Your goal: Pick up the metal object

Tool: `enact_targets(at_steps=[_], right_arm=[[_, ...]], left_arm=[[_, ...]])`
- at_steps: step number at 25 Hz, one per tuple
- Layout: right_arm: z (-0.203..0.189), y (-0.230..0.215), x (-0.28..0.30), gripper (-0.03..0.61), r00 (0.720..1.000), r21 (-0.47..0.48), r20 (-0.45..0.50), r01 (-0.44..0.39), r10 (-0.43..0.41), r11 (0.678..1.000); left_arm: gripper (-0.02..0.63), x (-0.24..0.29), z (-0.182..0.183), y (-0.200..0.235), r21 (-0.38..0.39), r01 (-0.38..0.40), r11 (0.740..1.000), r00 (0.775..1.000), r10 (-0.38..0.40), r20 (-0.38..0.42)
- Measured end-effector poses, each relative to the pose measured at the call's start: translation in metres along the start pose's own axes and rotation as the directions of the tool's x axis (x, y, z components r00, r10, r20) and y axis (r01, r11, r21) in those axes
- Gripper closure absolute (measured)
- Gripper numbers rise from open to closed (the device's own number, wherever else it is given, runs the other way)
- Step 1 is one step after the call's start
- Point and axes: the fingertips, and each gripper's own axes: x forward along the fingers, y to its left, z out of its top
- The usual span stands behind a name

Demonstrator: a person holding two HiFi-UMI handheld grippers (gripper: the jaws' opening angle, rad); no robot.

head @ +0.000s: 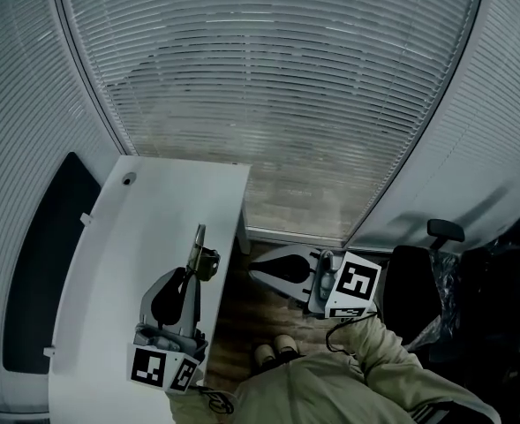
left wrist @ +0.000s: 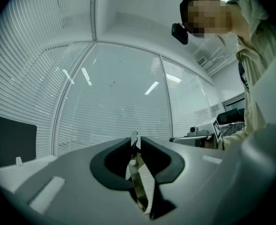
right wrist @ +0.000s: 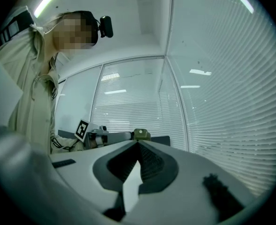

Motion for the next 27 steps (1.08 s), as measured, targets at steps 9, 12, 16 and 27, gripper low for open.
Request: enact_targets(at_steps=[9, 12, 16, 27], right_arm=[[0.004, 0.006, -0.016, 0.575, 1.0, -0.02, -0.012, 0.005, -0.005, 1.0], [0.004, 0.007, -0.019, 0.575, 1.0, -0.017, -0.01, 0.003, -0.003, 1.0], [0.003, 0.009, -0.022, 0.575, 1.0, -0.016, -0.004, 0.001, -0.001, 1.0], [0.002, 0.007, -0.024, 0.575, 1.0, -0.014, 0.0, 0.002, -0.002, 1.0]], left_arm=[[0.541, 0.002, 0.005, -0.021, -0.004, 0.014, 1.0, 1.0, -0.014, -0.002], [0.543, 0.002, 0.004, -0.024, -0.004, 0.011, 1.0, 1.0, -0.011, -0.003], [0.543, 0.002, 0.002, -0.028, 0.003, 0.008, 1.0, 1.0, -0.008, -0.008], [0.544, 0.0, 0.0, -0.029, 0.005, -0.003, 1.0, 1.0, 0.003, -0.009]])
